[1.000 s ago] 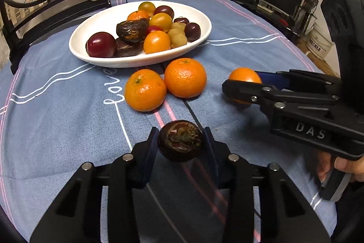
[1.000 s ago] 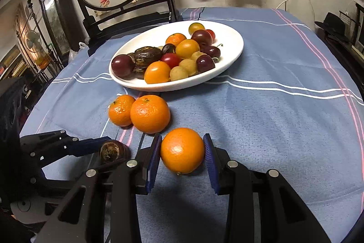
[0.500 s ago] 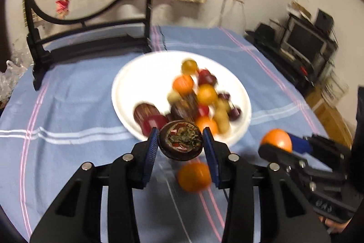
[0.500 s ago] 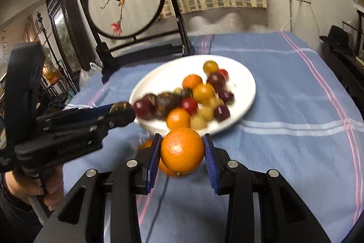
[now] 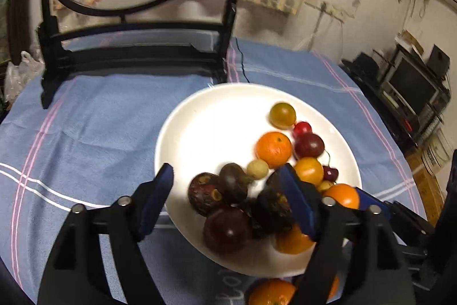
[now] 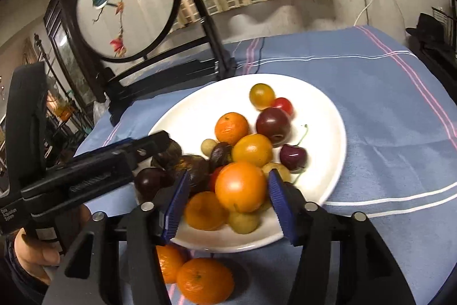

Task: Organize fruits
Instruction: 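Lower both held fruits onto the white plate and open both grippers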

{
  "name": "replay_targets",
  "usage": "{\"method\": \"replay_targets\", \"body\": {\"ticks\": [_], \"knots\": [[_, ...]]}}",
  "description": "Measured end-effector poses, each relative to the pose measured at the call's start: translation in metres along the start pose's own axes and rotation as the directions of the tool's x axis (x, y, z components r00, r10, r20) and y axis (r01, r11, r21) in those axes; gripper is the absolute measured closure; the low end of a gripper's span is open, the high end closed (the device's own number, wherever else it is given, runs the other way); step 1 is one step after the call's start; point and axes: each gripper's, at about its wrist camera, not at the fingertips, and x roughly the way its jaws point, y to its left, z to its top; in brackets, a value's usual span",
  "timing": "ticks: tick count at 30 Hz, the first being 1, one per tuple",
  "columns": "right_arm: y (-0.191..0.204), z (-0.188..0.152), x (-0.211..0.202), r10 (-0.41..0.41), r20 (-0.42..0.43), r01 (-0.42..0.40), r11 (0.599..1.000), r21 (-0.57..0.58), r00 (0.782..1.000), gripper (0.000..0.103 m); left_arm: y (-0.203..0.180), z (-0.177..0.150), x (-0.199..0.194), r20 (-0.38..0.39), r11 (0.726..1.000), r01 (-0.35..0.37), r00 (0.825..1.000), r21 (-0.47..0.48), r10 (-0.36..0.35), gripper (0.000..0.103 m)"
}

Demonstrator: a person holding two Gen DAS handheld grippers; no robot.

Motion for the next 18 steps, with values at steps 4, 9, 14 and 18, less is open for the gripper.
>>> {"method": "replay_targets", "body": {"ticks": [4, 9, 14, 18], "knots": [[-0.005, -0.002, -0.007, 0.012, -0.001, -0.012, 1.0, 0.02, 1.0, 0.045, 0.003, -0.007, -0.002, -0.017, 1.0, -0.006, 1.0, 0.014, 0.007, 0.025], [0.001, -0.014, -0.025, -0.01, 0.014, 0.011, 0.999, -0.032, 1.0, 0.044, 0.009, -0.017, -0.015, -0.001, 0.999, -0.039, 0.999, 0.009, 0.039, 0.016], [0.009, -0.033, -0.038, -0.014, -0.009, 0.013, 0.995, -0.095, 1.0, 0.044, 0.01, -0.03, -0.031, 0.01, 0.998, -0.055, 0.998, 0.018, 0.055, 0.011], [0.017, -0.049, -0.044, -0.013, -0.043, 0.006, 0.99, -0.143, 0.999, 0.044, 0.01, -0.043, -0.039, -0.005, 0.998, -0.056, 0.998, 0.025, 0.056, 0.01]]}}
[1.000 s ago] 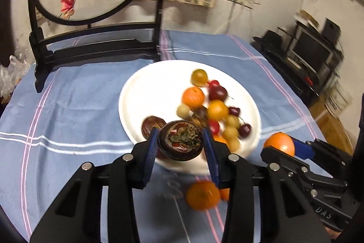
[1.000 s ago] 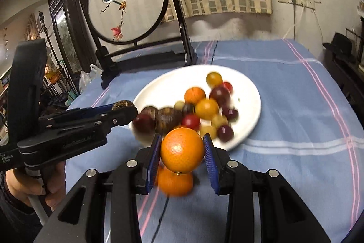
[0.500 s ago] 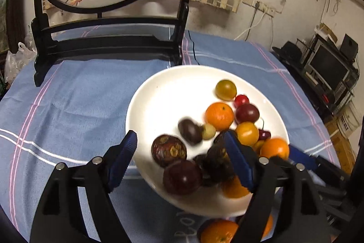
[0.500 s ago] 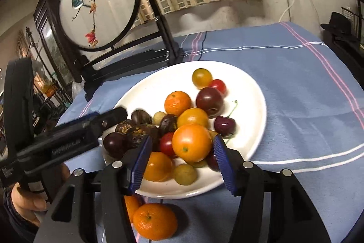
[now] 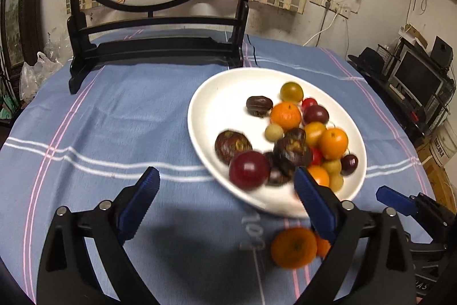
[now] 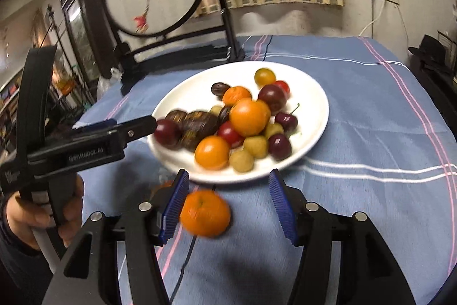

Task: Organize fruits
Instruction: 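Lower both held fruits onto the white plate and open both grippers, then grasp a tangerine with the left gripper while the right gripper grasps another tangerine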

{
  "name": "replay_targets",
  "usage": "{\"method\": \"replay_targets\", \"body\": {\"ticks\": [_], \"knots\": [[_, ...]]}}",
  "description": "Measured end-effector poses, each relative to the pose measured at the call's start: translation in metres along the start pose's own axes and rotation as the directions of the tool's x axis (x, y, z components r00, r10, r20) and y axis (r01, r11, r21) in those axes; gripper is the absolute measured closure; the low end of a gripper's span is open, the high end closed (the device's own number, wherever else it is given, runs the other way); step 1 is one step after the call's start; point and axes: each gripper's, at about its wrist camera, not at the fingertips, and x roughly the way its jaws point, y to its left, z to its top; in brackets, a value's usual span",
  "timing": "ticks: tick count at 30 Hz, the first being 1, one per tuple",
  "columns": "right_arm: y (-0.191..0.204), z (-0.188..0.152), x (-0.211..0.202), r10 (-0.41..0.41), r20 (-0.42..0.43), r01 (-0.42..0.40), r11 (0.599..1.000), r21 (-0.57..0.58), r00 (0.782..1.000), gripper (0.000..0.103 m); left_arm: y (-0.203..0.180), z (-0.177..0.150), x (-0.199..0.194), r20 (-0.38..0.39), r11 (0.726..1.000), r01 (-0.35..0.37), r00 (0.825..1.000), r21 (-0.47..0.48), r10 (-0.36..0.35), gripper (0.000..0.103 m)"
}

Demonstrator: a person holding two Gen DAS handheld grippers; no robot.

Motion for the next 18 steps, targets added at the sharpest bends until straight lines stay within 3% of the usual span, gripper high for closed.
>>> {"method": "replay_targets", "body": {"ticks": [9, 18], "knots": [[0.026, -0.029, 0.004, -0.027, -0.098, 0.017, 0.994, -0.108, 0.995, 0.044, 0.006, -0.033, -0.018, -0.022, 0.999, -0.001, 1.0, 0.034, 0.001, 0.008], [0.039, -0.026, 0.029, -0.091, -0.128, 0.069, 0.983, -0.169, 0.988, 0.044, 0.012, -0.04, -0.022, -0.048, 1.0, 0.01, 0.999, 0.028, -0.009, 0.008]]}}
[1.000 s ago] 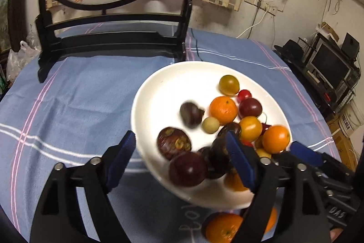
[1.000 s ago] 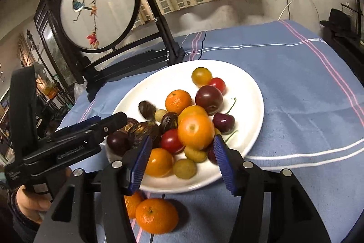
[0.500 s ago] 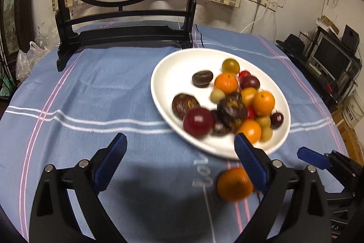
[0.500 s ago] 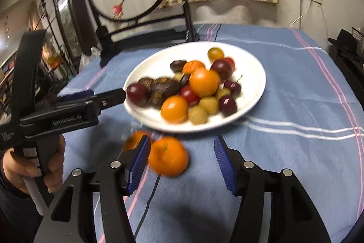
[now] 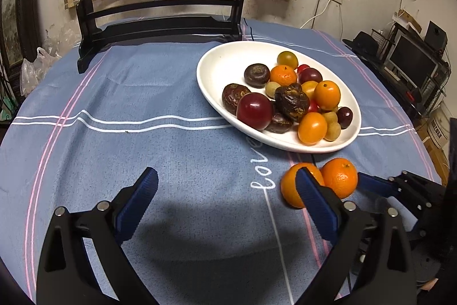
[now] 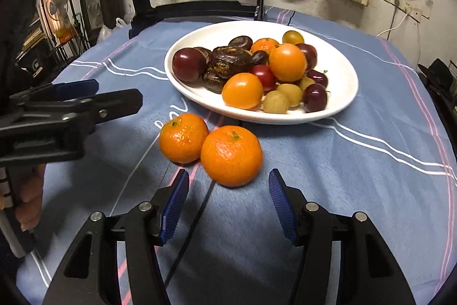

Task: Organize fruits
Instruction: 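Grasp a tangerine with the left gripper while the right gripper grasps another tangerine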

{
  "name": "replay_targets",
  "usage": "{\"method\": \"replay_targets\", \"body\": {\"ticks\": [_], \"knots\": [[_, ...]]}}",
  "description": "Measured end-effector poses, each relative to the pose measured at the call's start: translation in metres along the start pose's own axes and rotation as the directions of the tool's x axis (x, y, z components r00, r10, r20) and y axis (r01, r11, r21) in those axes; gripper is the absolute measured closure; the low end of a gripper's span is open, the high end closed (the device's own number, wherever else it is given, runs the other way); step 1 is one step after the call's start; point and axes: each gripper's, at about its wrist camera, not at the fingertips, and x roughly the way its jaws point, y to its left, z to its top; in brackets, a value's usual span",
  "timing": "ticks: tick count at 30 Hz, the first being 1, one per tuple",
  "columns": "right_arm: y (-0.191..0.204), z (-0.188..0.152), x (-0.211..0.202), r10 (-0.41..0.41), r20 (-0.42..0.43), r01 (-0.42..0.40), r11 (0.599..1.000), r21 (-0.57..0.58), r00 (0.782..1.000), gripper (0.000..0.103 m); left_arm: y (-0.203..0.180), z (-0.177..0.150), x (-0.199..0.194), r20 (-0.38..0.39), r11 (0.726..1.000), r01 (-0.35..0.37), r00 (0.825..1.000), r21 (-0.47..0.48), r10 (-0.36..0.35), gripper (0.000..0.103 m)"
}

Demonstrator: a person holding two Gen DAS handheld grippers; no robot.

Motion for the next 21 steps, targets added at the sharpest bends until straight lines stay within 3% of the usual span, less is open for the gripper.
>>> {"method": "replay_targets", "body": {"ticks": [4, 5, 10, 17, 21], "knots": [[0.004, 0.007, 0.006, -0.01, 0.006, 0.01, 1.0, -0.02, 1.0, 0.046, 0.004, 0.0, 0.004, -0.018, 1.0, 0.006, 1.0, -0.019, -0.006, 0.008], [0.004, 0.008, 0.007, -0.011, 0.008, 0.011, 1.0, -0.021, 1.0, 0.058, 0.005, 0.0, 0.005, -0.023, 1.0, 0.01, 1.0, -0.024, -0.011, 0.008], [-0.003, 0.006, -0.003, 0.006, 0.004, -0.006, 1.0, 0.009, 1.0, 0.058, 0.003, -0.002, 0.006, -0.035, 1.0, 0.021, 0.999, -0.019, -0.021, 0.008], [-0.043, -0.001, -0.027, 0.0, 0.055, -0.009, 0.986, 0.164, 0.998, 0.058, -0.021, -0.012, 0.008, -0.069, 0.995, 0.089, 0.994, 0.049, -0.086, 0.008], [-0.051, -0.005, -0.034, 0.009, 0.073, -0.023, 0.98, 0.198, 0.997, 0.058, -0.041, -0.02, 0.016, -0.078, 0.99, 0.089, 0.994, 0.112, -0.081, 0.008]]}}
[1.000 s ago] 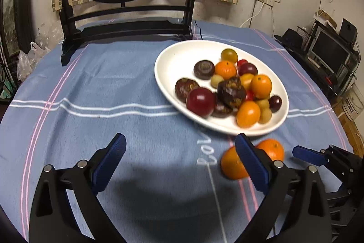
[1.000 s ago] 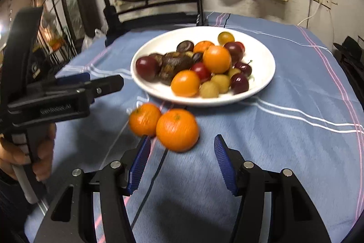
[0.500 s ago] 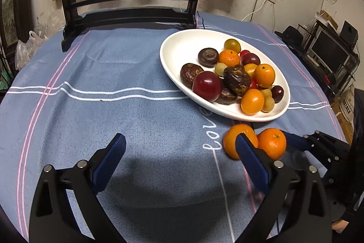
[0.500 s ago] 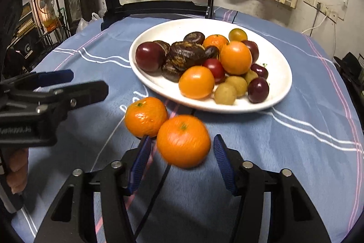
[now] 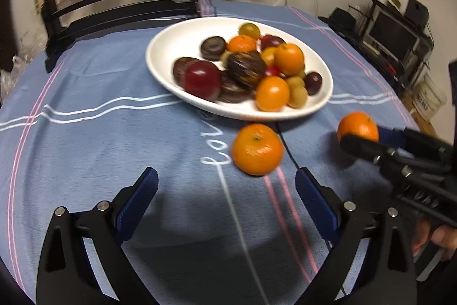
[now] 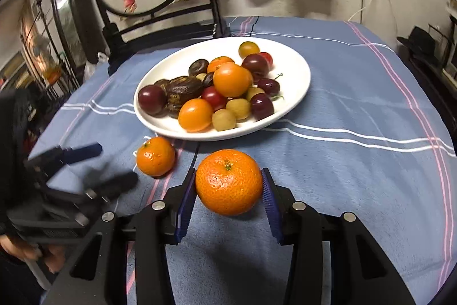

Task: Organize fruits
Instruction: 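Grasp a tangerine with the left gripper while the right gripper grasps another tangerine, then carry both tangerines onto the white plate and open both grippers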

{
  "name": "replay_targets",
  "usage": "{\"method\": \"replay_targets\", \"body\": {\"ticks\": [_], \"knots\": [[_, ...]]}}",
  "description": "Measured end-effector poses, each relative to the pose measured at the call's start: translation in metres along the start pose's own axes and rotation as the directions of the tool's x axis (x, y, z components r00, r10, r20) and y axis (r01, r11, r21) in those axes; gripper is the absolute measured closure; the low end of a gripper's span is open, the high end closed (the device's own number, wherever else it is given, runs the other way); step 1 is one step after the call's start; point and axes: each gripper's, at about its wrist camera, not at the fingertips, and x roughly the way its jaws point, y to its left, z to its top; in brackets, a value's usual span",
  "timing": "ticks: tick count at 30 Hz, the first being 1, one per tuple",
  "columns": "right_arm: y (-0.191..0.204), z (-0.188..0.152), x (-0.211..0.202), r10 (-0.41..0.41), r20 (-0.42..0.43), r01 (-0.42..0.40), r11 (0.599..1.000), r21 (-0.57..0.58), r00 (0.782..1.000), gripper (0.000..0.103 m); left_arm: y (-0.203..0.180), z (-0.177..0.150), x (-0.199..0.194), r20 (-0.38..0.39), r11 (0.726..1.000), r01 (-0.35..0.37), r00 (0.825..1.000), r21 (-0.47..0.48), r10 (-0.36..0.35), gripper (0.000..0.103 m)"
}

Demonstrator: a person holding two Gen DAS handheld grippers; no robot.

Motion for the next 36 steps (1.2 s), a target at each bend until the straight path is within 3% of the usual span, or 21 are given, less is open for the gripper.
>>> {"method": "replay_targets", "body": {"ticks": [4, 8, 11, 16, 22, 29, 36], "knots": [[0.003, 0.0, -0.005, 0.015, 0.013, -0.015, 1.0, -0.013, 1.0, 0.058, -0.013, 0.001, 0.012, -0.023, 0.999, 0.009, 1.0, 0.041, -0.008, 0.029], [0.005, 0.001, -0.004, 0.022, 0.007, -0.022, 0.999, -0.028, 1.0, 0.058, -0.024, 0.007, 0.027, -0.032, 0.997, -0.011, 0.999, 0.082, 0.014, 0.041], [0.005, 0.001, -0.004, 0.017, 0.006, -0.016, 1.0, -0.027, 1.0, 0.058, -0.027, 0.008, 0.028, -0.019, 0.995, -0.013, 1.0, 0.1, 0.015, 0.06], [0.002, 0.001, -0.009, 0.031, 0.032, -0.031, 1.0, -0.004, 0.999, 0.058, -0.015, 0.01, 0.015, -0.021, 0.998, 0.03, 0.999, 0.059, -0.028, 0.061], [0.006, 0.018, -0.024, 0.083, 0.121, -0.088, 0.995, 0.037, 0.989, 0.058, -0.005, 0.038, -0.021, 0.075, 0.997, 0.067, 0.995, 0.029, -0.069, 0.061], [0.019, 0.071, -0.001, 0.098, 0.146, -0.1, 0.995, 0.005, 0.984, 0.058, 0.009, 0.093, -0.005, 0.098, 1.0, 0.009, 0.995, -0.012, -0.008, 0.061], [0.011, 0.096, 0.045, 0.088, 0.11, -0.095, 0.993, 0.067, 0.99, 0.058, 0.025, 0.11, 0.034, 0.048, 0.996, -0.053, 0.997, -0.068, 0.056, 0.061]]}}
